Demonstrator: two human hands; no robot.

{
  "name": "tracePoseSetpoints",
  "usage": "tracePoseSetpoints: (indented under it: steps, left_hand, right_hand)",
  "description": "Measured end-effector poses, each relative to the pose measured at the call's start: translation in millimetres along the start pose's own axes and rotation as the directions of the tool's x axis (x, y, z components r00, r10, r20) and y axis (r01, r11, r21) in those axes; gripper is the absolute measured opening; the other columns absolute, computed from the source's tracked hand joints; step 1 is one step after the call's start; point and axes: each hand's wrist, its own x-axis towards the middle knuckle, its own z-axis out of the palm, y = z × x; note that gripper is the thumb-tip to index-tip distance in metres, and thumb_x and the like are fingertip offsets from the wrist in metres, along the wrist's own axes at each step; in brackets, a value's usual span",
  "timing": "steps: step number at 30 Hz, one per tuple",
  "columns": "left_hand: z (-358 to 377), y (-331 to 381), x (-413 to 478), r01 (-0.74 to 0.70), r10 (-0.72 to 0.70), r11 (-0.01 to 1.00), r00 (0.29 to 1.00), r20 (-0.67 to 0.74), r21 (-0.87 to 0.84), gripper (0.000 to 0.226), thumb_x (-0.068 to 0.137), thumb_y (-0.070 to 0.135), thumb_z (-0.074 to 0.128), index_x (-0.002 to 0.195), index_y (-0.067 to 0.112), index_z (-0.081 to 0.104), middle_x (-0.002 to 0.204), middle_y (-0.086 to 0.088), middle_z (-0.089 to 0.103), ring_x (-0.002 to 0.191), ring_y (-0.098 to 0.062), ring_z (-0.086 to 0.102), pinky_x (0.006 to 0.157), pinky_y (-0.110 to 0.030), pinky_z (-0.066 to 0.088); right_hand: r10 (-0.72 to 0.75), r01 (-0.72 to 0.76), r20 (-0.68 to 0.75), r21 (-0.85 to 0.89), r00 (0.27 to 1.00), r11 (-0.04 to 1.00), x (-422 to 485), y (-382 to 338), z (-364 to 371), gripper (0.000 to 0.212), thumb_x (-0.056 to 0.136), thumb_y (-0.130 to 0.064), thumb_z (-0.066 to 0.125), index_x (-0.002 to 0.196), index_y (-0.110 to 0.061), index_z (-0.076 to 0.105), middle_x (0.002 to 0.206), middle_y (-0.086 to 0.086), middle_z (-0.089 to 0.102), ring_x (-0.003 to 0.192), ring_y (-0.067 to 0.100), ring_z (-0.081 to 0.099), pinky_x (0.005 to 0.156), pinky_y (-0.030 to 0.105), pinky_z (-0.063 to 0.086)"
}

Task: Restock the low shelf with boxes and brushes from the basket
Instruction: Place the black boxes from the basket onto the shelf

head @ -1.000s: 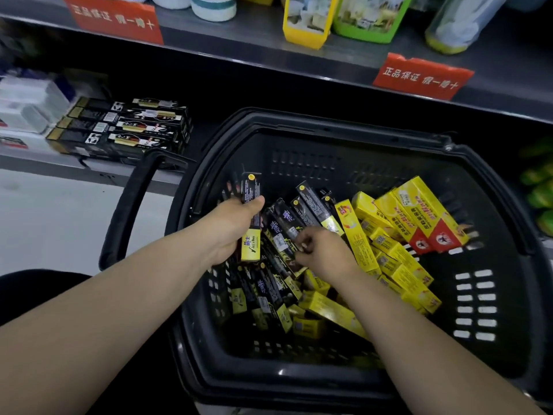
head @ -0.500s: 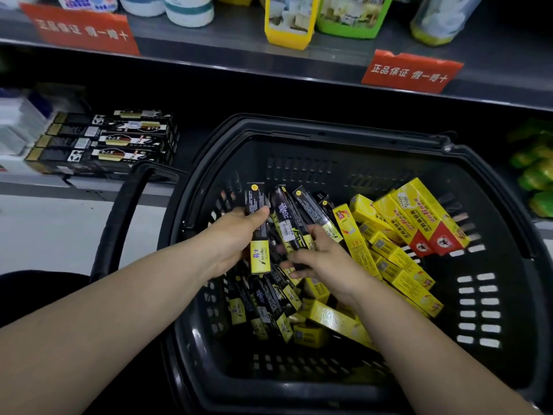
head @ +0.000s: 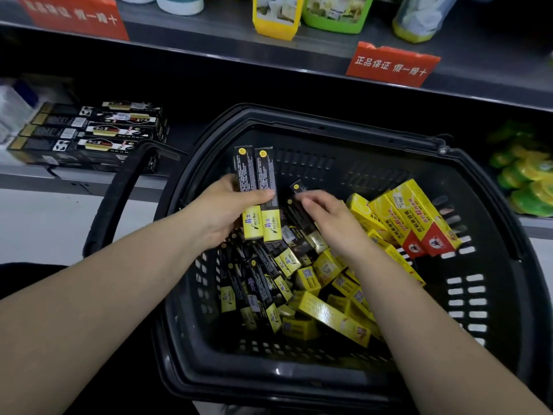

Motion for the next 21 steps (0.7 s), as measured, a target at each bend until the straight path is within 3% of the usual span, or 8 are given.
tracePoseSetpoints:
  steps: [2,5,9,11,14,16,18,21]
  left_hand:
    - [-1,-1,0,-0.006,0.006,0.999,1.000,0.003,0.042,0.060,0.077,0.013,0.072,0.131,0.010,0.047,0.113,-0.010,0.067,0.102,-0.025,0.065,0.092,-0.043,0.050]
    - [-1,-1,1,0.006,-0.007,0.996,1.000,0.016,0.092,0.071,0.074,0.024,0.076,0.136,0.012,0.044,0.119,-0.010,0.064,0.110,-0.026,0.061,0.099,-0.048,0.045]
    - [-1,-1,4,0.028,-0.029,0.997,1.000,0.011,0.072,0.055,0.076,0.024,0.075,0.125,0.014,0.052,0.110,-0.007,0.068,0.105,-0.025,0.063,0.097,-0.048,0.047]
    - [-2,0,8,0.052,-0.052,0.997,0.999,0.000,0.058,0.047,0.076,0.022,0.075,0.118,0.014,0.056,0.105,-0.008,0.069,0.098,-0.024,0.065,0.089,-0.044,0.052]
    - [-4,1,13,0.061,-0.061,0.998,0.998,-0.006,0.000,0.030,0.075,0.014,0.075,0.100,0.013,0.061,0.093,-0.008,0.071,0.083,-0.022,0.069,0.069,-0.034,0.057]
    - [-3,2,15,0.059,-0.059,0.998,0.998,0.002,-0.016,0.027,0.073,0.014,0.077,0.094,0.015,0.061,0.087,-0.006,0.073,0.079,-0.021,0.070,0.065,-0.032,0.056]
    - [0,4,14,0.070,-0.069,0.997,0.997,0.031,-0.041,0.026,0.073,0.016,0.077,0.094,0.016,0.060,0.073,-0.001,0.074,0.064,-0.016,0.070,0.052,-0.028,0.055]
    - [5,6,10,0.085,-0.081,0.995,0.994,0.067,-0.049,0.035,0.077,0.023,0.074,0.108,0.019,0.060,0.077,0.000,0.074,0.065,-0.016,0.070,0.053,-0.030,0.055]
  right_hand:
    - [0.070,-0.087,-0.078,-0.245,0.994,0.965,15,11,-5,0.038,0.095,-0.023,0.051,0.132,-0.016,0.045,0.133,0.010,0.052,0.121,0.024,0.050,0.103,0.037,0.041]
    - [0.093,-0.106,-0.050,-0.516,0.994,0.850,24,23,5,0.056,0.092,-0.021,0.057,0.140,-0.007,0.032,0.133,0.015,0.051,0.122,0.031,0.048,0.100,0.036,0.040]
    - [0.083,-0.063,0.003,-0.612,0.997,0.788,30,22,25,0.052,0.090,-0.017,0.059,0.135,-0.003,0.037,0.128,0.017,0.055,0.115,0.033,0.053,0.094,0.038,0.046]
    - [0.150,-0.136,-0.006,-0.464,0.989,0.875,30,16,26,0.045,0.089,-0.014,0.060,0.129,-0.007,0.043,0.118,0.013,0.060,0.102,0.028,0.061,0.082,0.033,0.052]
    - [0.259,-0.256,-0.050,0.050,0.965,0.965,21,-3,17,0.039,0.084,-0.011,0.061,0.119,-0.012,0.044,0.097,0.003,0.062,0.079,0.013,0.059,0.059,0.021,0.049]
    - [0.311,-0.285,-0.016,0.357,0.950,0.889,16,-17,11,0.041,0.084,-0.016,0.061,0.121,-0.011,0.044,0.100,0.006,0.065,0.091,0.021,0.064,0.077,0.031,0.053]
    - [0.341,-0.322,0.051,0.484,0.939,0.813,10,-33,8,0.036,0.089,-0.028,0.053,0.121,-0.013,0.050,0.103,0.009,0.069,0.097,0.026,0.064,0.088,0.044,0.051]
    - [0.313,-0.337,0.168,0.698,0.935,0.632,0,-52,12,0.024,0.094,-0.028,0.045,0.107,-0.015,0.061,0.087,0.006,0.074,0.079,0.021,0.070,0.075,0.038,0.056]
